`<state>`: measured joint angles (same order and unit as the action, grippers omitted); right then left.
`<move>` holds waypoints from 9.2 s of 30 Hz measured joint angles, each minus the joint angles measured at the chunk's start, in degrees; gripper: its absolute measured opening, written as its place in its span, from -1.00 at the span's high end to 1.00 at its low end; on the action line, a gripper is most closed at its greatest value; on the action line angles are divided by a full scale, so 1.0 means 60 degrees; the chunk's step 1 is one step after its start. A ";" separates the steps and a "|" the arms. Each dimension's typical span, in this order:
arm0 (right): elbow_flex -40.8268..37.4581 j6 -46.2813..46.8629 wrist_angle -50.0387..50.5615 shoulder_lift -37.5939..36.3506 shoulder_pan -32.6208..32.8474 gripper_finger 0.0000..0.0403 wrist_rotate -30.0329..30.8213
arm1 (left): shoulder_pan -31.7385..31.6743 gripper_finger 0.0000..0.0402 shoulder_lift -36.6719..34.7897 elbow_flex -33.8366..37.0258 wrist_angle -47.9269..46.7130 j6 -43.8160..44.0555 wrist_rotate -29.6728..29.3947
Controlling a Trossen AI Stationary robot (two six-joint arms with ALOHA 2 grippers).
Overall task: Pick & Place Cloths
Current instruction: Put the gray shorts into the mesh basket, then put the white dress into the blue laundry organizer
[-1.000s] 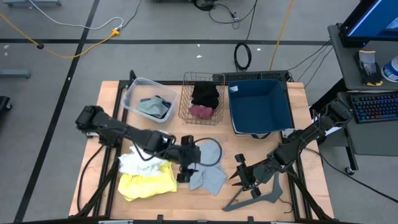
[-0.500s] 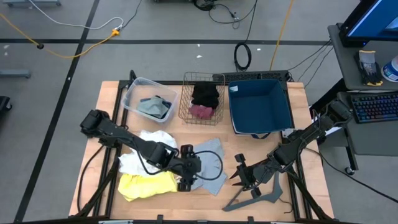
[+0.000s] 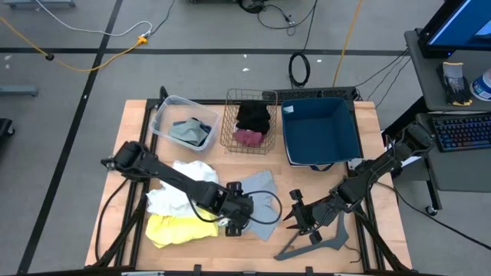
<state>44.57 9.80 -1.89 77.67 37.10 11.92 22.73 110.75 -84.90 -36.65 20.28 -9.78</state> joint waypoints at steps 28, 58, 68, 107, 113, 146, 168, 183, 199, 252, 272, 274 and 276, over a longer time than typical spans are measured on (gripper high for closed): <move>-0.0002 0.0000 0.0000 0.0000 0.0000 0.42 0.0000 | -0.0297 -0.53 0.1925 -0.0039 0.0319 0.0252 -0.0597; -0.0002 0.0000 0.0000 0.0000 0.0002 0.42 0.0000 | -0.0348 0.96 0.2013 0.0008 0.1682 -0.0688 0.1419; -0.0002 0.0000 0.0000 0.0000 0.0000 0.42 0.0000 | -0.0341 0.96 0.1936 0.0015 0.1774 -0.0856 0.2348; 0.0002 0.0004 -0.0001 0.0000 0.0000 0.42 0.0000 | 0.0333 0.99 -0.3618 -0.0004 0.0057 -0.2777 -0.3585; 0.0002 0.0002 0.0000 0.0002 0.0000 0.42 0.0000 | 0.0268 0.99 -0.3820 -0.0007 0.0695 -0.3774 -0.4838; 0.0002 0.0000 0.0000 0.0003 0.0000 0.42 0.0033 | -0.2739 0.98 -0.3805 -0.0007 0.3592 -0.4501 -0.8372; 0.0002 0.0000 0.0004 0.0000 0.0000 0.42 0.0036 | -0.4890 0.98 -0.3368 -0.0007 0.2139 -0.2273 -0.6300; 0.0002 -0.0004 0.0004 0.0000 0.0001 0.42 0.0036 | -0.5843 0.98 -0.1427 -0.0007 0.1805 -0.1201 -0.4019; 0.0002 -0.0004 0.0004 0.0003 -0.0004 0.42 0.0036 | -0.6762 0.94 0.0360 -0.0007 0.1272 -0.0572 -0.1631; -0.0002 0.0215 0.0004 0.0003 -0.0004 0.42 0.0025 | -0.5070 -0.49 -0.4157 -0.0007 -0.0999 0.0676 0.2413; -0.0002 0.0175 -0.0004 0.0001 -0.0004 0.42 0.0033 | -0.0704 -0.49 -0.4082 -0.0004 -0.4343 0.3957 0.1848; -0.0002 0.0176 -0.0004 0.0004 -0.0004 0.42 0.0033 | -0.0401 -0.49 -0.4079 -0.0004 -0.4738 0.4428 0.1503; -0.0002 0.0178 -0.0004 0.0002 -0.0004 0.42 0.0033 | -0.0120 -0.49 -0.4079 -0.0004 -0.5150 0.4922 0.1130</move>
<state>44.56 10.87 -1.91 77.68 37.08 12.12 22.01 86.28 -84.93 -67.55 49.81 -2.99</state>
